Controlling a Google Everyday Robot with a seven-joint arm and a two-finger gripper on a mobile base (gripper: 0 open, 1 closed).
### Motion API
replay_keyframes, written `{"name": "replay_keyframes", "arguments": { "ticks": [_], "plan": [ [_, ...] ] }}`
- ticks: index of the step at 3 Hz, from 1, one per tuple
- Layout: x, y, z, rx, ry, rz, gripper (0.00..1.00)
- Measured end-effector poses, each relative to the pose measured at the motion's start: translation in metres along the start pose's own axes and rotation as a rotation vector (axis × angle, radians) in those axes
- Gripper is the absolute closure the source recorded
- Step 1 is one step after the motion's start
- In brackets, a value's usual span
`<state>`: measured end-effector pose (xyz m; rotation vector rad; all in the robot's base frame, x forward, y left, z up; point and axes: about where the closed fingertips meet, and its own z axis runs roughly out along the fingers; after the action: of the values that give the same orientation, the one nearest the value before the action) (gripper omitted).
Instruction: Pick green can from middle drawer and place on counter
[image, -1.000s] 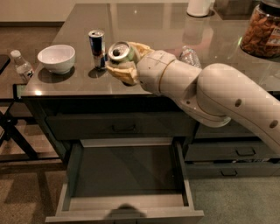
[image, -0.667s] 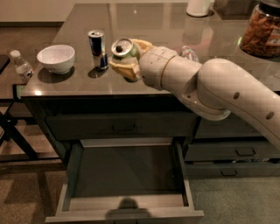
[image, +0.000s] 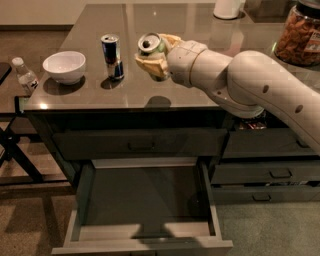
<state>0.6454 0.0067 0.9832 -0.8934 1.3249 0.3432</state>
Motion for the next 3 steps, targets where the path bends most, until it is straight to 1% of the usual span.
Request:
{"name": "replay_keyframes", "arguments": {
  "ticks": [1,2,3],
  "plan": [
    [0.002,-0.002,0.002,0.000,-0.002,0.029,1.00],
    [0.012,-0.012,0.007,0.014,0.004,0.077,1.00],
    [0.028,-0.025,0.013,0.019,0.022,0.116,1.00]
  ]
}}
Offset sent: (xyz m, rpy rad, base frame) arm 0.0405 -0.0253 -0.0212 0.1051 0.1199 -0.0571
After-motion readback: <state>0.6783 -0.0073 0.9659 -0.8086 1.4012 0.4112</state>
